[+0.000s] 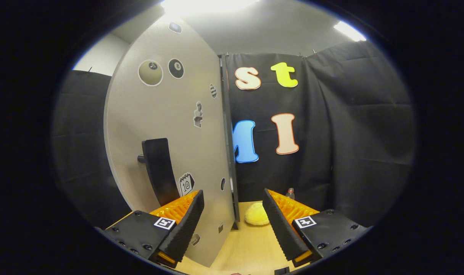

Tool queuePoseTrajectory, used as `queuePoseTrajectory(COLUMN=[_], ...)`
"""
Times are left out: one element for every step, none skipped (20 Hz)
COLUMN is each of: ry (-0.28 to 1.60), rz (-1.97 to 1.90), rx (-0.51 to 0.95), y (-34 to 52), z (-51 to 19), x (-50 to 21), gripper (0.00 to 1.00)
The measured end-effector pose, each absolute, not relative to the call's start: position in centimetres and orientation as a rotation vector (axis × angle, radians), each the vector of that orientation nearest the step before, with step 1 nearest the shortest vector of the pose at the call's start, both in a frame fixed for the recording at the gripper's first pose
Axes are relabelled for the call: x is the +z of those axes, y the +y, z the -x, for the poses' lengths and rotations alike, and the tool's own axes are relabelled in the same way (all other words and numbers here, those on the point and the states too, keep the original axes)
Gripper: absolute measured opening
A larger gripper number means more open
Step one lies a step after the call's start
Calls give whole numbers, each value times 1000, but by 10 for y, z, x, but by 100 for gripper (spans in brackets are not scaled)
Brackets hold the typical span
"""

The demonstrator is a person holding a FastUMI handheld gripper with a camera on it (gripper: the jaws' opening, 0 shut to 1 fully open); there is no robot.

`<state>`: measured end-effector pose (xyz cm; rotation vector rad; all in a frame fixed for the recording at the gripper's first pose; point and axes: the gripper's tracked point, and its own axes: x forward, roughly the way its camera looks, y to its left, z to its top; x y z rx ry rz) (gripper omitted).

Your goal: Open the shoe cabinet door, grab the shoes and put them into the shoe cabinet, then close the shoe cabinet door.

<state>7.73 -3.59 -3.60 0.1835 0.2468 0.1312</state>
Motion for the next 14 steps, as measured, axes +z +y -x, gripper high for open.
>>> queuePoseTrajectory(ry=[254,258,252,251,249,251,254,257,257,254,248,246,240,237], rz=[-182,-168,-156,-145,-141,-147,-156,-180,-207,-225,-229,-227,-223,-218], rx=[142,158,177,199,217,245,260,288,309,319,320,317,313,305], y=[-22,-7,8,25,38,55,68,79,89,93,93,93,90,88], z=[-80,-83,-88,-93,-97,-103,-108,-108,-108,-107,-105,-104,-103,-102], x=[-36,-35,-31,-31,-30,-30,-29,-25,-22,-18,-15,-15,-13,-14], gripper=[97,97,97,97,98,98,98,98,97,97,97,97,97,97])
